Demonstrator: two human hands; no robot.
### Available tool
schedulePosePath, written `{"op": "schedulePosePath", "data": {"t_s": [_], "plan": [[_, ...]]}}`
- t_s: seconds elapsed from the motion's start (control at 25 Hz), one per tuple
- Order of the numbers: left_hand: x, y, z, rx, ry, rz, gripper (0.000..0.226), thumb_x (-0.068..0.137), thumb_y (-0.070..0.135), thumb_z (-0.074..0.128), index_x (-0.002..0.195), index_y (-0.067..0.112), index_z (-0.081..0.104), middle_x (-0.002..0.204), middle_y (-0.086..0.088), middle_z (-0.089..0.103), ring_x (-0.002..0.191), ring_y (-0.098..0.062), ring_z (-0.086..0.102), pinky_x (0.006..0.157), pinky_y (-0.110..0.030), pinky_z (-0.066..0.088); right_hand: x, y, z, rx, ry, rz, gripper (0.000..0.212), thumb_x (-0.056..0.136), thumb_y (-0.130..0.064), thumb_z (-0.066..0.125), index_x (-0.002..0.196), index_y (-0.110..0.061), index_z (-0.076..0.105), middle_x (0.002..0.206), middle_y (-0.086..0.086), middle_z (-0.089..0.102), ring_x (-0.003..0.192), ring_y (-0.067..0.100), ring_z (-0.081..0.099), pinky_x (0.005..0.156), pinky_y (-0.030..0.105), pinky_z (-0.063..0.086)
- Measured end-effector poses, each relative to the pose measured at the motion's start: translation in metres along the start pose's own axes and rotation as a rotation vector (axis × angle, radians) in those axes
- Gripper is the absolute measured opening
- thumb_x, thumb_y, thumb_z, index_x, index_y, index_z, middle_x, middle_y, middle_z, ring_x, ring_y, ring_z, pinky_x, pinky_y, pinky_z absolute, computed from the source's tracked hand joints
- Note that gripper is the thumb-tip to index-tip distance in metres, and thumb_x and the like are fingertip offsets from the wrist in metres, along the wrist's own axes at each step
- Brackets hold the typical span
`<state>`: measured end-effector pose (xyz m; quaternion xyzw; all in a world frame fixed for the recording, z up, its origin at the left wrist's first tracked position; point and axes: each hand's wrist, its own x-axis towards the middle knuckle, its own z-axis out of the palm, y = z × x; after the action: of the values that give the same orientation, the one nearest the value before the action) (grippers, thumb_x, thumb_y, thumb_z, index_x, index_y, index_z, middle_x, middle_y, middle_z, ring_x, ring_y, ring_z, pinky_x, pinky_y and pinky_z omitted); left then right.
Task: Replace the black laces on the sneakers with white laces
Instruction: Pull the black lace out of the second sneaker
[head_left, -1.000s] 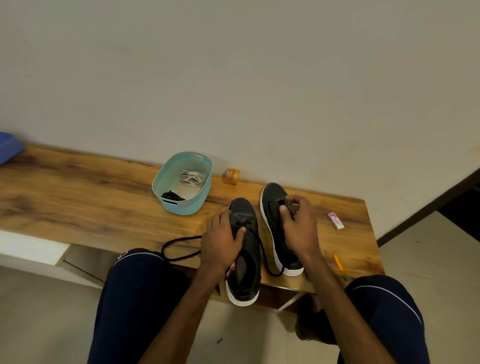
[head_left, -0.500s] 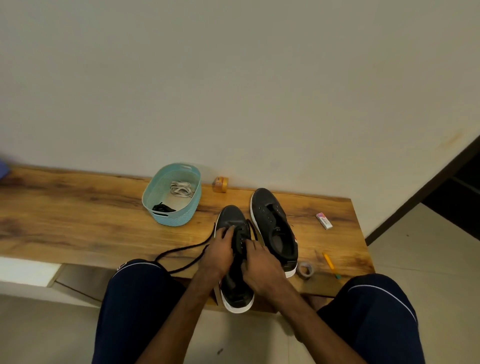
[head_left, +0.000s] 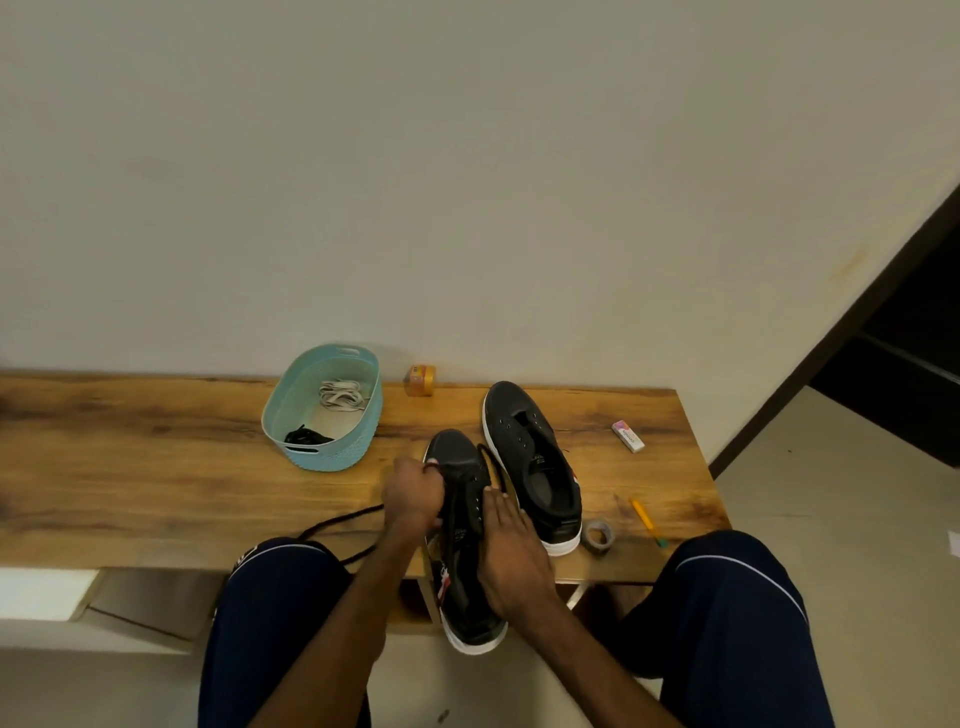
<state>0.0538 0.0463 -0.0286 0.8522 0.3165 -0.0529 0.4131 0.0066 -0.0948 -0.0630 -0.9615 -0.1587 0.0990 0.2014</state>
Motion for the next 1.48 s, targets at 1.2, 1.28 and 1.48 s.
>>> {"op": "schedulePosePath", "data": {"t_s": [1.2,1.28,1.48], "plan": [[-0.011,-0.008,0.007,0.420,0.040,0.458,0.010,0.090,0.018,0.063,0.097,0.019,0.069,0.106,-0.001,0.064,0.086,-0.010,0.055,0.072,-0.026,0.044,0.006,-0.004,0.008,-0.110,-0.025,0.033,0.081,0.101,-0.031,0.040,0.155,-0.005,-0.014,0.165,0.014,-0.013,0.153,0.025,-0.011,0.120,0.037,-0.010],[-0.013,-0.006,0.006,0.272,0.066,0.392,0.005,0.089,0.019,0.068,0.084,0.019,0.067,0.092,0.000,0.068,0.080,-0.010,0.059,0.073,-0.029,0.049,0.005,-0.003,0.008,-0.112,-0.019,0.032,0.080,0.101,-0.030,0.039,0.155,-0.005,-0.014,0.165,0.014,-0.014,0.153,0.025,-0.011,0.118,0.036,-0.012],[-0.001,-0.006,-0.011,-0.952,0.180,-0.268,0.016,0.099,0.014,0.057,0.105,0.000,0.060,0.096,-0.016,0.067,0.077,-0.027,0.070,0.063,-0.044,0.061,0.004,-0.001,0.006,-0.150,0.038,0.034,0.080,0.101,-0.061,0.014,0.156,-0.009,-0.012,0.161,0.005,-0.017,0.153,0.023,-0.013,0.120,0.043,-0.017]]}}
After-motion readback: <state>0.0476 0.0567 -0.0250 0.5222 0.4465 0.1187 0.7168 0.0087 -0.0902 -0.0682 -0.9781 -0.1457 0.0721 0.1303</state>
